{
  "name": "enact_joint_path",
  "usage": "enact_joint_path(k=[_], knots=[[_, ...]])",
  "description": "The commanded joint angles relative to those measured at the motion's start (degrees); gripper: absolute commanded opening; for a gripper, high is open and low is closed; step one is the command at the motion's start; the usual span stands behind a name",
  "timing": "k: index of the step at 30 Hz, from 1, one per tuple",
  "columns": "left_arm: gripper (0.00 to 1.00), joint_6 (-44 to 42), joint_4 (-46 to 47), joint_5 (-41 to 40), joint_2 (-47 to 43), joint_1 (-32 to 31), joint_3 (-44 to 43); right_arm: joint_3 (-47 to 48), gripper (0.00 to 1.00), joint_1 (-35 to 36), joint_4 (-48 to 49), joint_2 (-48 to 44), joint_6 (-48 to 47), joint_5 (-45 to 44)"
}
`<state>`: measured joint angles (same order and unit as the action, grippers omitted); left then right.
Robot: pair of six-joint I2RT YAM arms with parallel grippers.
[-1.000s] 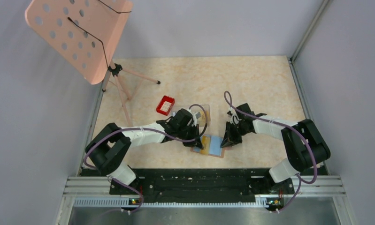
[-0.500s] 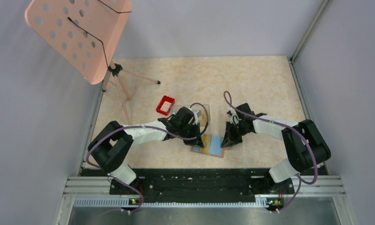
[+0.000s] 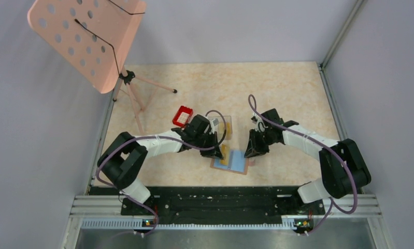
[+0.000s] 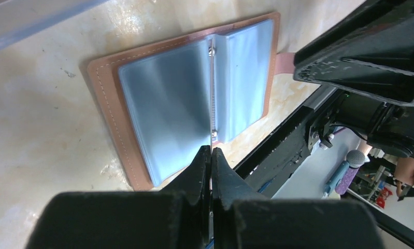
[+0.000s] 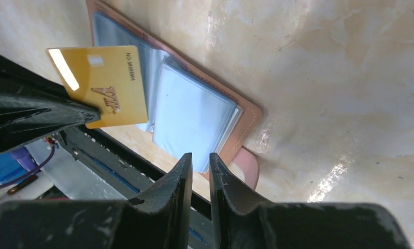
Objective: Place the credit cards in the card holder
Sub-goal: Insert the credit card into the card holder.
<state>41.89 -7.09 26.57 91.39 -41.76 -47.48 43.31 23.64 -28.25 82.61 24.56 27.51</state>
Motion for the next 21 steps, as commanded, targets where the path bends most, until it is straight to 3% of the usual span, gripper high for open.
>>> enact_joint_path(k=[1, 6, 21], knots=[[0.0, 0.0, 3.38, 3.6, 3.21, -0.61, -1.89, 2.15, 0.19, 0.71, -1.18, -1.35, -0.93, 0.09], [0.0, 0.36, 3.76, 4.03, 5.14, -1.55, -3.15, 1.25, 0.18, 0.78, -1.01, -0.85, -0.86, -0.94], [0.0, 4.39, 2.55, 1.7, 1.09, -1.75, -3.05, -0.42, 0.02, 0.74, -2.18, 0.61, 0.16, -5.61]])
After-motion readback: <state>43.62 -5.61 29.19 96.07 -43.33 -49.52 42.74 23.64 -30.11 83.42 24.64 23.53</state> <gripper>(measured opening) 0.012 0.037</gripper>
